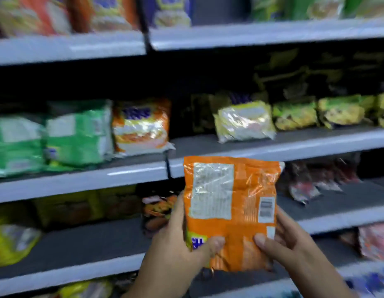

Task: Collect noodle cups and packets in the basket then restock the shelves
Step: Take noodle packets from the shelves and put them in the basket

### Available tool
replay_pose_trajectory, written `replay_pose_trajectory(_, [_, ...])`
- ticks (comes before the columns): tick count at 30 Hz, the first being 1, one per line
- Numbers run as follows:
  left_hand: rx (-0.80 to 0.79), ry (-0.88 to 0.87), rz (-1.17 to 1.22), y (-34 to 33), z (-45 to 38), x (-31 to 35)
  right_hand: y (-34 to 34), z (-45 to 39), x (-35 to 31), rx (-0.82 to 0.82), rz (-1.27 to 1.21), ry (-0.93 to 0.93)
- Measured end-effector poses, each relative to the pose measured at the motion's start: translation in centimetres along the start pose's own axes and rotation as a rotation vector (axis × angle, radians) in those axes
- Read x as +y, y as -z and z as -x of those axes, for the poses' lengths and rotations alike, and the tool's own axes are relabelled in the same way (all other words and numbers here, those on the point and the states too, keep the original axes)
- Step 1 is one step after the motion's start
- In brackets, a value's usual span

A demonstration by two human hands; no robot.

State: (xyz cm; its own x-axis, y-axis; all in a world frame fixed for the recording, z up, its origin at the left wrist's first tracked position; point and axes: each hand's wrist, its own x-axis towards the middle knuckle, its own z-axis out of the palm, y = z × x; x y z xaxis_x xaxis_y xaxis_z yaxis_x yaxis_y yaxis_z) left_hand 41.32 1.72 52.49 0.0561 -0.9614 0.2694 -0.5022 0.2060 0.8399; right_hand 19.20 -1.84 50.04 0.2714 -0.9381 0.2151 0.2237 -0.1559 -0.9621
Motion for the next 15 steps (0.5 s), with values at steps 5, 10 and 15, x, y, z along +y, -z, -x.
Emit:
replay_pose_trajectory(5, [0.145, 0.074, -0.105, 7.3, 1.9, 2.4, -5.7, -2.9, -3.0, -0.140, 0.121, 0.015])
replay_pose_trajectory(10, [0.336, 0.080, -0.225, 11.1, 1.9, 3.2, -10.8, -5.2, -5.0, -0.136, 0.035, 0.082])
replay_pose_trajectory(15, [0.589, -0.075, -0.315, 13.0, -1.4, 3.5, -14.3, -9.6, -6.8, -0.101, 0.077, 0.197])
